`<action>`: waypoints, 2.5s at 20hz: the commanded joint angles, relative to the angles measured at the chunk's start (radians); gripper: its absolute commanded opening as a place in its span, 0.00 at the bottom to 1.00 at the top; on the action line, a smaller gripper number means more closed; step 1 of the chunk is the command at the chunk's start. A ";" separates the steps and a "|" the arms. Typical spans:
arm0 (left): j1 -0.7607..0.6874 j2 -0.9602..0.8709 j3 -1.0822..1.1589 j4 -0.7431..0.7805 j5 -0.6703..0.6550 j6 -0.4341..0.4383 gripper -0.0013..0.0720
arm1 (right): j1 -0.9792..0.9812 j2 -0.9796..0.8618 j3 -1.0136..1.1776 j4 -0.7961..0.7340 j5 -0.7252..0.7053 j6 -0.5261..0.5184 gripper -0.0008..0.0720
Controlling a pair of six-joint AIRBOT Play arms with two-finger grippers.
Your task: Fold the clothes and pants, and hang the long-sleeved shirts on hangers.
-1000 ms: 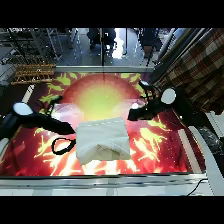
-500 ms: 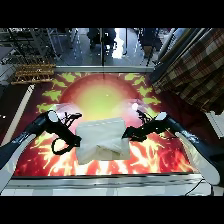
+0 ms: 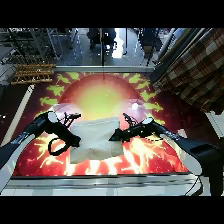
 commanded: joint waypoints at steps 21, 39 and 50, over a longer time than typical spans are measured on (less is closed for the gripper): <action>0.101 0.573 -0.001 -0.007 -0.112 0.003 0.05 | -1.753 0.463 -0.164 -0.992 -0.012 0.279 0.05; 0.101 0.706 0.005 0.827 0.038 -0.473 0.05 | -0.719 0.444 0.175 -0.627 0.259 0.153 0.69; 0.101 0.771 0.005 0.778 0.072 -0.548 0.05 | -0.375 0.448 0.178 -1.033 -0.288 0.130 0.05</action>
